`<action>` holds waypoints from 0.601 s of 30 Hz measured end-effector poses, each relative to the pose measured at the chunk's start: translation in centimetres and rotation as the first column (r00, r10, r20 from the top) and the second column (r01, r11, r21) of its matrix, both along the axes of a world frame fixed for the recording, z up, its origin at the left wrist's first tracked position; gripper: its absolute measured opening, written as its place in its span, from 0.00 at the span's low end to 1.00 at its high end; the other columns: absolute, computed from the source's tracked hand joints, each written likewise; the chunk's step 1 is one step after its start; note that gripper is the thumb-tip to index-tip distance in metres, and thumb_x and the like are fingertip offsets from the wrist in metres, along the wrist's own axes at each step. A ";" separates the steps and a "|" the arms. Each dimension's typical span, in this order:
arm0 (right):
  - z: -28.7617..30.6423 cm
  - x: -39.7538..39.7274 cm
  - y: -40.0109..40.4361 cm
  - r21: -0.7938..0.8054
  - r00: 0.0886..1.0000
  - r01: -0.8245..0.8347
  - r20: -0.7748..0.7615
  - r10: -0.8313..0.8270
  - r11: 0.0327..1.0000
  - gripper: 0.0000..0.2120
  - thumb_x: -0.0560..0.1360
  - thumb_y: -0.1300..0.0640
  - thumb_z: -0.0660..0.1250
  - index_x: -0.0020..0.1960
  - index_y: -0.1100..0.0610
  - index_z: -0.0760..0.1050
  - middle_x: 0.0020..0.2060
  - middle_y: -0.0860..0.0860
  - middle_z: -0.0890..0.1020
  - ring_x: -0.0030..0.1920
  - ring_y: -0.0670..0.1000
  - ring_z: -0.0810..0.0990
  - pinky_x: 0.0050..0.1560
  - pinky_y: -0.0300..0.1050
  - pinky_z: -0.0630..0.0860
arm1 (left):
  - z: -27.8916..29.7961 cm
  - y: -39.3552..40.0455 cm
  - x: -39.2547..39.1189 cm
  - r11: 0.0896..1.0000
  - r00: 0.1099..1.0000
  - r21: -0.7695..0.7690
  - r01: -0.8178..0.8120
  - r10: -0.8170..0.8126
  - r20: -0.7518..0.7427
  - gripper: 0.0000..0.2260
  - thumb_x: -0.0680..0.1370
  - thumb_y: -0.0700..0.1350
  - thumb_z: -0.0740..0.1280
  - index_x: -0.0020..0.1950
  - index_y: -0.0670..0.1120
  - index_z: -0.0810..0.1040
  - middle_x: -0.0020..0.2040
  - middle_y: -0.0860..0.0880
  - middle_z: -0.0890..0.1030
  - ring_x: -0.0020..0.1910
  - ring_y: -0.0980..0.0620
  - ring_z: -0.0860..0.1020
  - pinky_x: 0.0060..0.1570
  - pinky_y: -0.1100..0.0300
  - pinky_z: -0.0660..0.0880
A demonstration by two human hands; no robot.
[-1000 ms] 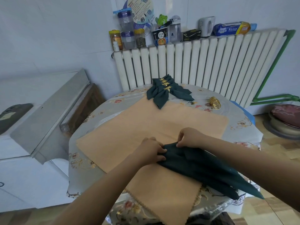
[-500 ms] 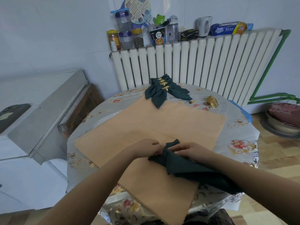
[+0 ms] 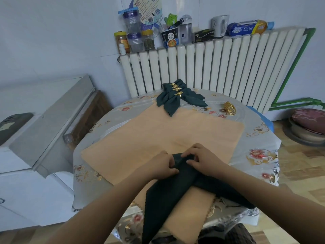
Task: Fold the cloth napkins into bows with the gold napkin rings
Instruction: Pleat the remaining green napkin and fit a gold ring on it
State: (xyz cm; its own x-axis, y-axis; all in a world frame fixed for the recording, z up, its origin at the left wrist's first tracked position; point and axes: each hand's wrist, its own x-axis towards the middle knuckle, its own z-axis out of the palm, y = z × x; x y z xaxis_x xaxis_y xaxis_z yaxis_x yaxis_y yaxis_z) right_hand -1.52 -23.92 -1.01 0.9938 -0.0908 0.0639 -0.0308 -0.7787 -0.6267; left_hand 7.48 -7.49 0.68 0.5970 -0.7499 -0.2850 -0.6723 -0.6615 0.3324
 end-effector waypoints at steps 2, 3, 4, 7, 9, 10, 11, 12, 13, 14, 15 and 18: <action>-0.3 0.9 -0.5 -0.149 1.000 -0.019 -0.017 0.017 0.989 0.11 0.75 0.53 0.66 0.57 0.50 0.78 0.58 0.48 0.69 0.56 0.47 0.69 0.62 0.41 0.66 | -0.4 -0.3 -0.5 1.000 0.999 0.021 -0.012 0.011 0.043 0.12 0.77 0.52 0.65 0.45 0.43 0.77 0.52 0.46 0.73 0.39 0.59 0.66 0.47 0.57 0.68; -0.6 1.3 -0.7 -0.199 0.999 -0.034 -0.030 0.029 0.979 0.10 0.75 0.51 0.66 0.56 0.50 0.78 0.60 0.48 0.68 0.59 0.49 0.67 0.63 0.42 0.65 | -0.7 -0.4 -0.8 1.000 0.998 0.018 -0.017 0.015 0.061 0.12 0.78 0.52 0.64 0.44 0.43 0.77 0.53 0.46 0.72 0.41 0.58 0.67 0.48 0.57 0.68; -0.8 1.7 -0.6 -0.241 0.998 -0.048 -0.041 0.039 0.969 0.09 0.75 0.50 0.66 0.55 0.50 0.78 0.61 0.48 0.68 0.60 0.50 0.66 0.63 0.43 0.64 | -0.8 -0.3 -1.0 1.000 0.997 0.012 -0.020 0.019 0.080 0.13 0.78 0.52 0.63 0.44 0.43 0.77 0.53 0.46 0.72 0.44 0.55 0.69 0.49 0.58 0.68; -0.8 2.4 -0.9 -0.319 0.996 -0.070 -0.082 0.046 0.945 0.09 0.76 0.48 0.64 0.53 0.50 0.78 0.62 0.48 0.68 0.60 0.51 0.64 0.63 0.45 0.61 | -1.2 0.0 -1.6 0.997 0.992 -0.066 -0.037 0.045 0.122 0.16 0.79 0.54 0.62 0.45 0.41 0.78 0.52 0.45 0.73 0.52 0.50 0.72 0.50 0.58 0.67; -0.6 2.8 -1.0 -0.301 0.989 -0.078 -0.146 0.035 0.951 0.10 0.78 0.48 0.61 0.53 0.50 0.78 0.62 0.48 0.67 0.61 0.52 0.63 0.63 0.47 0.60 | -1.3 0.2 -1.9 0.985 0.987 -0.147 -0.089 0.107 0.119 0.15 0.78 0.55 0.62 0.49 0.43 0.76 0.50 0.46 0.73 0.52 0.48 0.73 0.47 0.58 0.66; -0.6 3.1 -0.9 -0.286 0.985 -0.077 -0.171 0.028 0.955 0.11 0.79 0.48 0.60 0.54 0.51 0.78 0.62 0.48 0.67 0.61 0.52 0.63 0.63 0.48 0.59 | -1.3 0.3 -1.9 0.978 0.983 -0.171 -0.122 0.143 0.115 0.15 0.78 0.55 0.62 0.51 0.43 0.75 0.51 0.46 0.73 0.52 0.48 0.73 0.47 0.58 0.66; -0.6 3.3 -0.8 -0.274 0.982 -0.067 -0.186 0.016 0.960 0.12 0.79 0.48 0.58 0.54 0.52 0.78 0.62 0.49 0.67 0.61 0.53 0.62 0.63 0.48 0.59 | -1.4 0.3 -2.0 0.974 0.978 -0.174 -0.144 0.166 0.123 0.15 0.78 0.55 0.62 0.53 0.44 0.74 0.52 0.46 0.73 0.52 0.47 0.73 0.47 0.57 0.66; -0.7 3.5 -0.7 -0.265 0.981 -0.051 -0.192 -0.001 0.963 0.14 0.80 0.49 0.57 0.55 0.53 0.77 0.62 0.49 0.67 0.62 0.53 0.62 0.63 0.48 0.59 | -1.4 0.2 -2.0 0.976 0.974 -0.160 -0.151 0.174 0.144 0.15 0.79 0.55 0.61 0.53 0.44 0.73 0.53 0.46 0.73 0.52 0.46 0.73 0.47 0.57 0.66; -0.9 3.7 -0.6 -0.263 0.981 -0.035 -0.193 -0.017 0.964 0.15 0.80 0.49 0.56 0.56 0.54 0.77 0.62 0.50 0.67 0.62 0.54 0.62 0.63 0.48 0.59 | -1.6 0.1 -1.9 0.979 0.972 -0.144 -0.145 0.168 0.166 0.15 0.79 0.55 0.59 0.53 0.43 0.74 0.54 0.45 0.74 0.53 0.45 0.73 0.49 0.56 0.67; -1.1 3.7 -0.5 -0.263 0.981 -0.021 -0.190 -0.030 0.965 0.15 0.81 0.49 0.55 0.56 0.55 0.77 0.62 0.50 0.67 0.62 0.54 0.62 0.64 0.48 0.59 | -1.7 0.0 -1.9 0.981 0.971 -0.134 -0.137 0.160 0.176 0.16 0.80 0.54 0.58 0.52 0.43 0.75 0.54 0.44 0.74 0.54 0.45 0.73 0.51 0.56 0.67; -1.3 3.6 -0.4 -0.264 0.983 -0.011 -0.181 -0.038 0.964 0.15 0.81 0.49 0.55 0.56 0.55 0.77 0.62 0.50 0.67 0.62 0.54 0.62 0.64 0.48 0.59 | -1.8 0.0 -1.8 0.983 0.973 -0.129 -0.130 0.152 0.175 0.16 0.81 0.53 0.57 0.52 0.42 0.77 0.55 0.44 0.74 0.55 0.45 0.74 0.52 0.56 0.68; -1.9 3.2 -0.4 -0.262 0.996 0.013 -0.082 -0.036 0.965 0.12 0.80 0.49 0.57 0.54 0.54 0.75 0.61 0.50 0.68 0.61 0.53 0.63 0.61 0.46 0.59 | -1.8 0.0 -1.3 0.985 0.982 -0.109 -0.135 0.148 0.117 0.17 0.82 0.50 0.56 0.55 0.40 0.78 0.59 0.43 0.73 0.56 0.46 0.73 0.58 0.57 0.68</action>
State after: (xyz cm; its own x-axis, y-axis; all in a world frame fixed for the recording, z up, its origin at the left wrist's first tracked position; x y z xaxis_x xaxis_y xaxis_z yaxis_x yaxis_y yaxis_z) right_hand 1.66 -24.28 -2.88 0.9943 -0.1065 0.0037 -0.0963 -0.9132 -0.3961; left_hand 6.19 -7.48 -1.15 0.7250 -0.6765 -0.1295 -0.6146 -0.7202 0.3217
